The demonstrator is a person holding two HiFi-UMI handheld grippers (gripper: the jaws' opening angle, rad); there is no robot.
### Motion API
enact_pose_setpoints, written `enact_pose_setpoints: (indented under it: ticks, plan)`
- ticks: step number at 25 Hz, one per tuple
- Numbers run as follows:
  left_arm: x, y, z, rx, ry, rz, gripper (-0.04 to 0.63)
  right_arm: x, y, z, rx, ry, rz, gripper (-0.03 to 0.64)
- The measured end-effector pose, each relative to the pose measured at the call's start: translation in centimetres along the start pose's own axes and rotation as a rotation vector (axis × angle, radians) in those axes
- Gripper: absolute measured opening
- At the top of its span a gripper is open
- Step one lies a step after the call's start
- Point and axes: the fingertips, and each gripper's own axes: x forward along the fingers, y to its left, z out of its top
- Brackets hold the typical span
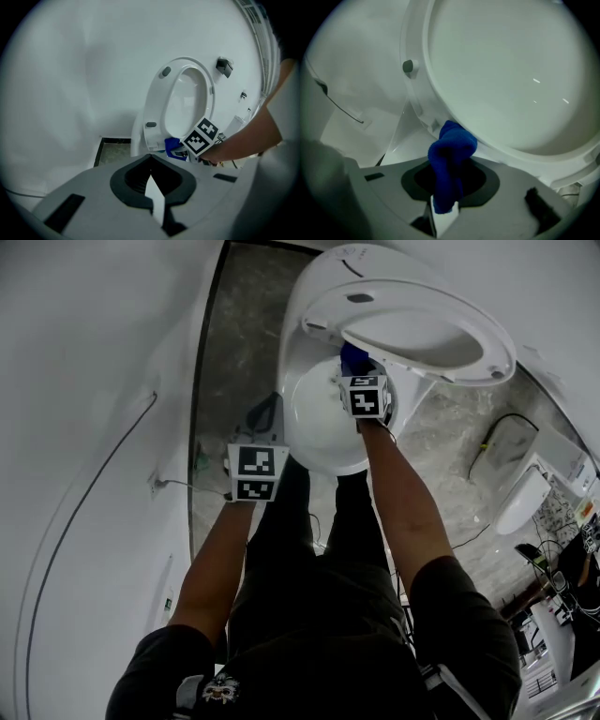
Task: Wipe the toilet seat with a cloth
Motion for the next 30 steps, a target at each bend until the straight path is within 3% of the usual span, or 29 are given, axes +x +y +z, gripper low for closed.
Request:
enact_pose_setpoints:
  ticks: [8, 14, 22, 30]
  plan:
    - [0.8, 3.3, -2.5, -0.046, 0.056, 0.055, 0.009, -0.6, 4.0, 4.2, -0.073, -0.079, 0.030, 0.097]
    - [0.4, 4.2, -2.6, -0.019, 0.061, 0.051, 0.009, -2.9, 5.0, 7.3, -0.089, -0.167, 0.019, 0.097]
    - [-1.1, 3.6, 1.3, -0.035, -0.012, 0.053, 0.009, -7.7, 5.2, 9.9, -0.135, -0.238, -0.013, 0.097]
    - [-1.9, 2.8, 4.5, 0.006, -0.057, 0.033, 0.009, -11.4, 4.2, 13.0, -0.097, -0.326, -0.042, 0.097]
